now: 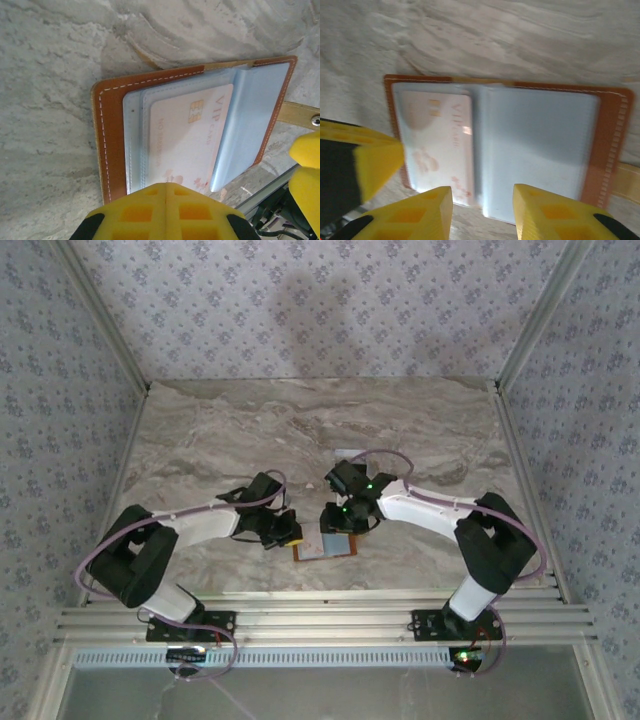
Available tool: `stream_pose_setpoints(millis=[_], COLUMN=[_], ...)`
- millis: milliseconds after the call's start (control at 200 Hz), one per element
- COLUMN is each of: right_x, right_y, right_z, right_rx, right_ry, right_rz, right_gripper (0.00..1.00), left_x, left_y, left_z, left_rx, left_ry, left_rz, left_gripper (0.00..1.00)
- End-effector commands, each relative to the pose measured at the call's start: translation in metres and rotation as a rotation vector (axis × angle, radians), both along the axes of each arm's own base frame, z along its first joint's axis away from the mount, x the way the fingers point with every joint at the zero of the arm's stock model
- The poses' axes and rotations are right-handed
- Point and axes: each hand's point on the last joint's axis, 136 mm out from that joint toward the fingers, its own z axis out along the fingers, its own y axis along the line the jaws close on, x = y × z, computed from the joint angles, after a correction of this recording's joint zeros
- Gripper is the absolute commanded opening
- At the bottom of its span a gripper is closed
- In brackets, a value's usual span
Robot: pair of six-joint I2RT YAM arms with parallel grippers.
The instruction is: Take the credit cards out of the card holder
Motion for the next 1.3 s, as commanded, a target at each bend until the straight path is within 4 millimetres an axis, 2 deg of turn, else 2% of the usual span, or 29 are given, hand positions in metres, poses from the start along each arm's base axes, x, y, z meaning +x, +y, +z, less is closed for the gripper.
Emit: stream_pose_setpoints(millis=[0, 185, 590, 934, 1144, 1294], right_x=[-0.002, -0.003, -0.005, -0.008, -0.008, -0.008], right_y=[0.015, 0.023, 0.032, 0.019, 0.004, 0.000], right_z=[-0.001, -0.007, -0.027, -0.045, -0.046, -0.044], right_rx=[0.073, 0.106, 0.123, 0.047, -0.028, -0.045], right_ry=[0.042, 0.066, 0.119, 0.134, 0.111, 0.103], right_rz=[0.002, 0.012, 0.028, 0.019, 0.015, 0.017], right_gripper=[0.38, 0.37, 0.34, 0.33, 0.32, 0.32], left_x=[0.005, 0.001, -0.006, -0.007, -0.007, -0.006], left_y=[-0.007, 0.002, 0.008, 0.009, 0.012, 0.011], left_z=[0.002, -0.012, -0.024, -0.024, -0.021, -0.017], left_rx=[0.002, 0.064, 0.087, 0.088, 0.094, 0.089], left_ry=[-0.012, 0.010, 0.033, 0.031, 0.026, 0.019], left_rz=[-0.022, -0.025, -0.022, -0.019, -0.012, -0.010], left_gripper=[0.01, 0.01, 0.00, 0.00, 0.01, 0.01])
